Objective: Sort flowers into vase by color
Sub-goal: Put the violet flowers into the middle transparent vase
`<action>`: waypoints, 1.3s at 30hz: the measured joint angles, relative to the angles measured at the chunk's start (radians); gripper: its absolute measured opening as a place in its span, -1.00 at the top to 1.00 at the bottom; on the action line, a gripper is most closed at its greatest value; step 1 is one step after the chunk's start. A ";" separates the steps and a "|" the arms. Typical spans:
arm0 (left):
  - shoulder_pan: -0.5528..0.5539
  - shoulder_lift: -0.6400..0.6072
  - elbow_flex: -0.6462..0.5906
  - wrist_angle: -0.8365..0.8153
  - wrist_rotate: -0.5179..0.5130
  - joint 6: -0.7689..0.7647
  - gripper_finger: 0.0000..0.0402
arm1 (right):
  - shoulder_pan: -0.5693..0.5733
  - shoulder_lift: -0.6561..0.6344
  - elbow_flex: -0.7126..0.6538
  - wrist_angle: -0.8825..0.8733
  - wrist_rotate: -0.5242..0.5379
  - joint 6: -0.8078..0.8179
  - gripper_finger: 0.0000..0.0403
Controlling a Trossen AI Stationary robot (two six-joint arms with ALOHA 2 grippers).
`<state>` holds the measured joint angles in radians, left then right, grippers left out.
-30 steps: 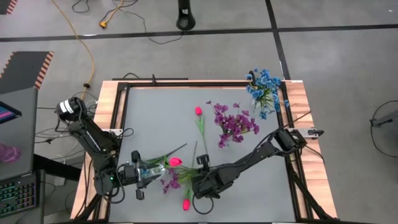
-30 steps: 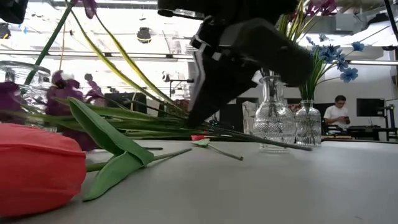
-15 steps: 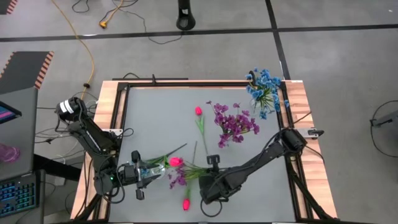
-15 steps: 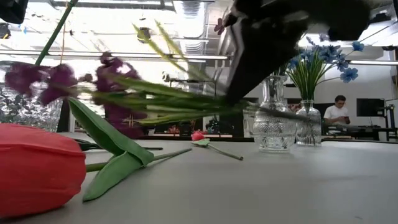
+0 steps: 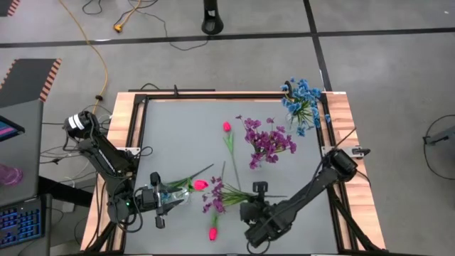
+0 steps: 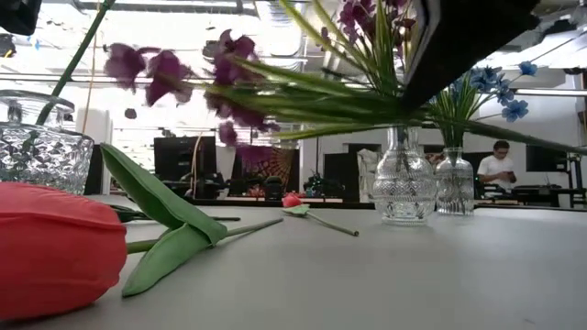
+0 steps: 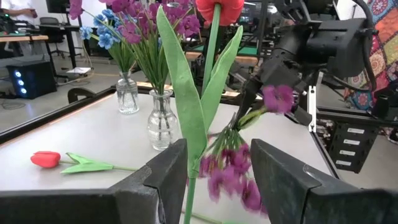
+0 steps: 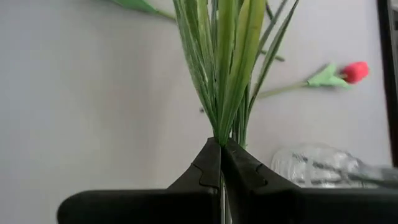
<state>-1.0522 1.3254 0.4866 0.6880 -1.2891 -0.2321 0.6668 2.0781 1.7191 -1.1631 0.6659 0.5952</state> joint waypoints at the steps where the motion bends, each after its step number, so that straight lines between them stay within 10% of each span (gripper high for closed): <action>1: 0.000 0.000 0.000 0.000 0.000 0.000 0.18 | 0.008 0.000 0.000 -0.011 0.006 0.016 0.84; 10: 0.000 0.000 0.000 0.000 -0.001 0.000 0.18 | 0.109 -0.079 0.000 -0.043 0.147 0.090 0.84; 26: 0.069 0.000 0.000 -0.001 0.077 0.002 0.18 | 0.246 -0.303 -0.196 0.141 0.833 0.200 0.85; 39: 0.090 0.000 0.000 -0.001 0.106 0.008 0.18 | 0.140 -0.308 -0.218 0.291 0.752 0.193 0.86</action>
<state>-0.9619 1.3254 0.4866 0.6872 -1.1828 -0.2241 0.8072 1.7699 1.5013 -0.8726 1.4177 0.7881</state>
